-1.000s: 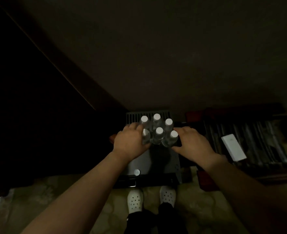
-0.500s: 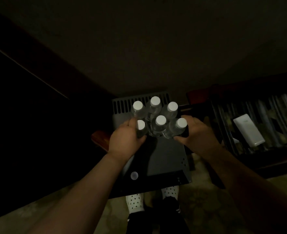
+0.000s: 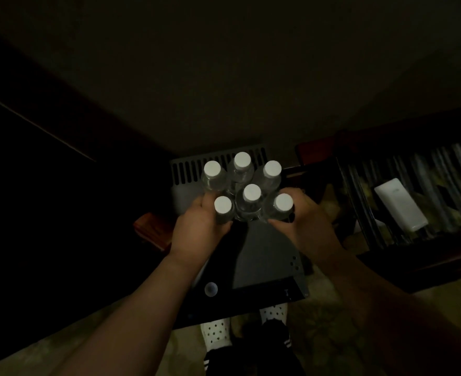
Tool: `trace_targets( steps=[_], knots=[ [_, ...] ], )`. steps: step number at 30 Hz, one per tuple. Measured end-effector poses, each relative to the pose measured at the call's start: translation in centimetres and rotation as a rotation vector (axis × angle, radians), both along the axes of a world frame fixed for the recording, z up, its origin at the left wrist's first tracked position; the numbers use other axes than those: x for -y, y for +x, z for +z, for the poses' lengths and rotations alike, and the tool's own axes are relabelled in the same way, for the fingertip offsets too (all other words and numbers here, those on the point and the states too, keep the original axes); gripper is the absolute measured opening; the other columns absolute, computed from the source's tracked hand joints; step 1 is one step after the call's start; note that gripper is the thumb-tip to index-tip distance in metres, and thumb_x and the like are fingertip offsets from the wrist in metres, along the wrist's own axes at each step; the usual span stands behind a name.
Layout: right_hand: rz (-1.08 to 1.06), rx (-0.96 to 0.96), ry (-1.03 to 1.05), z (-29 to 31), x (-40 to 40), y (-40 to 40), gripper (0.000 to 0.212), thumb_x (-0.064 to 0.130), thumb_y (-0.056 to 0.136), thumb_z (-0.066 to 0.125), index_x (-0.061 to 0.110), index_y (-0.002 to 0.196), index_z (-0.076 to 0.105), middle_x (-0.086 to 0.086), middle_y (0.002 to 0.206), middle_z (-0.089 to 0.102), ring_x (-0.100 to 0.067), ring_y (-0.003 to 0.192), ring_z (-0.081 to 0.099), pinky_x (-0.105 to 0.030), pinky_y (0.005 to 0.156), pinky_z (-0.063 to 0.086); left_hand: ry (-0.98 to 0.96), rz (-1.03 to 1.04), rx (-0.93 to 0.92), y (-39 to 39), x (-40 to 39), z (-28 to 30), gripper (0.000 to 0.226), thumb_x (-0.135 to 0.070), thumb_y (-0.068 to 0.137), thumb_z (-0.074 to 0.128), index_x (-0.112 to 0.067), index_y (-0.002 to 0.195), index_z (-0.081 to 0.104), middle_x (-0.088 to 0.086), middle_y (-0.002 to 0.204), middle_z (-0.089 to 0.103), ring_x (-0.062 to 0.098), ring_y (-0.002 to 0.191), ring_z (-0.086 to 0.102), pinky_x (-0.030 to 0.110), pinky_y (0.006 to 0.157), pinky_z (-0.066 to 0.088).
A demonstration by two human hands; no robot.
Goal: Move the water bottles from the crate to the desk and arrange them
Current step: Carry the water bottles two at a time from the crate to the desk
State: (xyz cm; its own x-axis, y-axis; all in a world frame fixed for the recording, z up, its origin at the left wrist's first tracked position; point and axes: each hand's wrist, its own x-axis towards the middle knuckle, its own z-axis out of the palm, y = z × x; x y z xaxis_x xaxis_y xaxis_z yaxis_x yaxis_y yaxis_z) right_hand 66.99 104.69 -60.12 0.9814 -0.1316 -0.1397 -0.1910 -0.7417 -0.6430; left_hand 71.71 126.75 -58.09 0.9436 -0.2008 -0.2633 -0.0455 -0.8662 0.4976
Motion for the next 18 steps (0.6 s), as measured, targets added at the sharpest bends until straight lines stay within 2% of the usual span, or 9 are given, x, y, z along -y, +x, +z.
trace_targets(
  steps=[5, 9, 16, 18],
  knots=[
    [-0.048, -0.059, 0.031, 2.1, -0.8, -1.5, 0.066, 0.025, 0.070, 0.087, 0.017, 0.127, 0.055, -0.003, 0.119, 0.065, -0.016, 0.109, 0.062, -0.032, 0.093, 0.054, 0.048, -0.068, 0.012, -0.9, -0.3, 2.8, 0.064, -0.045, 0.078, 0.075, -0.023, 0.133, 0.049, 0.006, 0.123, 0.059, 0.029, 0.103, 0.062, 0.037, 0.079, 0.051],
    [-0.074, -0.052, 0.045, 6.3, -1.1, -2.6, 0.067, 0.026, 0.068, 0.088, 0.018, 0.127, 0.057, -0.003, 0.117, 0.065, -0.017, 0.109, 0.063, -0.034, 0.091, 0.055, 0.008, -0.126, 0.051, -1.0, -0.4, 7.7, 0.060, -0.046, 0.074, 0.076, -0.025, 0.125, 0.053, 0.001, 0.119, 0.061, 0.024, 0.100, 0.063, 0.034, 0.077, 0.053],
    [-0.151, -0.097, 0.104, 18.9, -0.4, -3.7, 0.064, 0.030, 0.072, 0.085, 0.034, 0.126, 0.053, 0.010, 0.118, 0.059, -0.006, 0.105, 0.055, -0.021, 0.088, 0.046, -0.051, -0.236, 0.143, -1.4, 0.9, 20.5, 0.056, -0.051, 0.069, 0.077, -0.026, 0.115, 0.057, -0.002, 0.113, 0.063, 0.020, 0.099, 0.062, 0.029, 0.074, 0.048],
    [-0.159, -0.068, 0.090, 23.1, 0.1, -4.3, 0.063, 0.030, 0.071, 0.084, 0.036, 0.124, 0.052, 0.010, 0.118, 0.059, -0.008, 0.106, 0.056, -0.023, 0.088, 0.047, -0.070, -0.272, 0.179, -1.6, 1.3, 24.5, 0.053, -0.050, 0.068, 0.077, -0.025, 0.111, 0.058, -0.002, 0.110, 0.064, 0.022, 0.097, 0.063, 0.030, 0.074, 0.048]
  ],
)
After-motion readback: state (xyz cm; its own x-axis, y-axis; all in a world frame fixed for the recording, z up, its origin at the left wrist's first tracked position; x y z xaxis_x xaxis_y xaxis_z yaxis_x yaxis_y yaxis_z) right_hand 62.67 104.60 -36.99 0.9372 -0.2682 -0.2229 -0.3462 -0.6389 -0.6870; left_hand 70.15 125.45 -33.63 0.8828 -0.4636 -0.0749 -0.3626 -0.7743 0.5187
